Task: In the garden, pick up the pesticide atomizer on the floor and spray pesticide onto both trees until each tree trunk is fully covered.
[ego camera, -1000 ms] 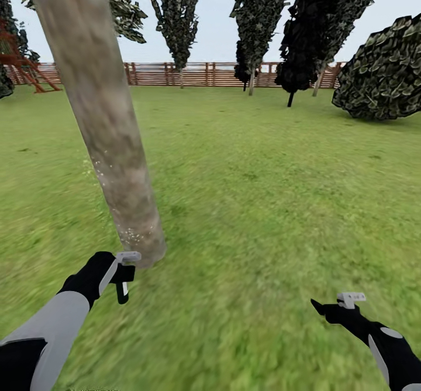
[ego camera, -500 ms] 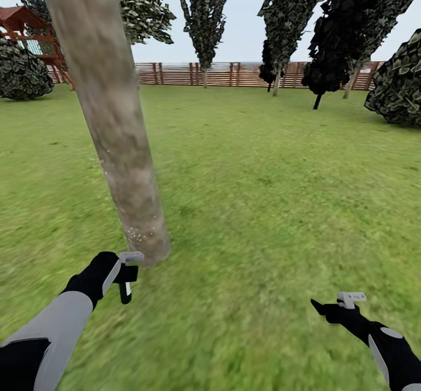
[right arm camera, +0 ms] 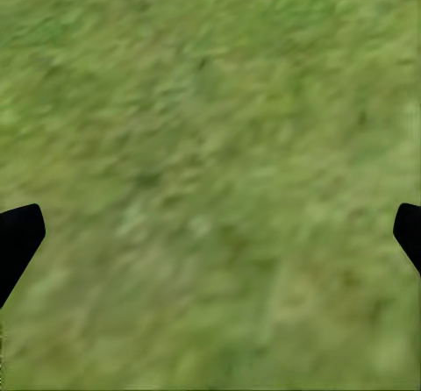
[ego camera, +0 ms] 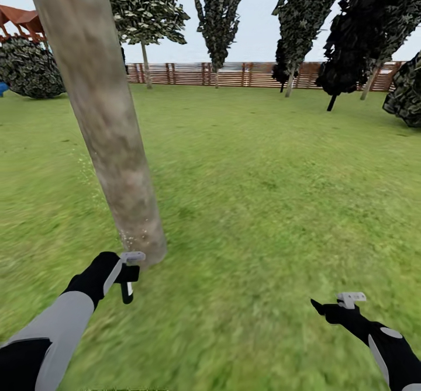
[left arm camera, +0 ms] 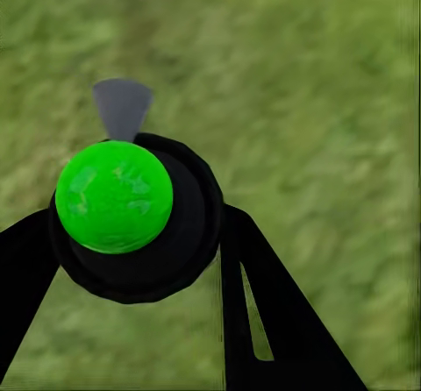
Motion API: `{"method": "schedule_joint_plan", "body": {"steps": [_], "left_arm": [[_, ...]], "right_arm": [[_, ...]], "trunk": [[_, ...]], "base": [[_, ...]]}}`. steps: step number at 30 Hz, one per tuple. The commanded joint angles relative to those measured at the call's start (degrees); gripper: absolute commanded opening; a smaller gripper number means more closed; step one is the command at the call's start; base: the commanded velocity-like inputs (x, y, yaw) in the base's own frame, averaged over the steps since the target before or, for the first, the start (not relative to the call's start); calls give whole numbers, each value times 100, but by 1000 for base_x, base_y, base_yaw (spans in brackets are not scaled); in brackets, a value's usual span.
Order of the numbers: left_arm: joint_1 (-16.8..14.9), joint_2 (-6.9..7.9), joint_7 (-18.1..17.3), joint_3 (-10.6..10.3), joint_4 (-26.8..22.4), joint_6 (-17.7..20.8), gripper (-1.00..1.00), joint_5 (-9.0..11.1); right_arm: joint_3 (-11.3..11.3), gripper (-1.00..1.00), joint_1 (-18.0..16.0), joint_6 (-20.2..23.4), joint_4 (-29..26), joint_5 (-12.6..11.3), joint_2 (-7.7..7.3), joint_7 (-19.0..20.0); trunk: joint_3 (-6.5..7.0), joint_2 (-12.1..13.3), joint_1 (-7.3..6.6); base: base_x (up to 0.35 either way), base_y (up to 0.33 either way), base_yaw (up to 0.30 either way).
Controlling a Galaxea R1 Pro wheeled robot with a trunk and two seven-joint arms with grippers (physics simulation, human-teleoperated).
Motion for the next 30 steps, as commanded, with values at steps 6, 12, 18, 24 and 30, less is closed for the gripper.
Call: {"method": "schedule_joint_plan", "body": {"steps": [6,12,18,24,30], "left_arm": [[-4,-104,-119,-2,5,25,-100,-35],[-87,280,-173,43,4,210,-100,-5],[-266,789,-748,-14,-8,602,-100,-65],[-224,818,-790,-21,-9,579,-100,-75],[-577,1077,-795,13,-33,904,-100,-59]], "right_arm": [[-38,100,-3,25,-10,52,-31,41],[-38,100,-3,25,-10,49,-32,42],[-38,100,-3,25,-10,48,-32,41],[-38,100,-3,25,-10,49,-32,40],[-38,100,-3,27,-10,50,-32,40]], "trunk": [[-5,-2,-1],[5,-2,-1],[8,-2,-1],[8,-2,-1],[8,-2,-1]], "base": [[5,-19,119],[0,0,-218],[0,0,-75],[-130,19,-1],[-53,13,0]]}}
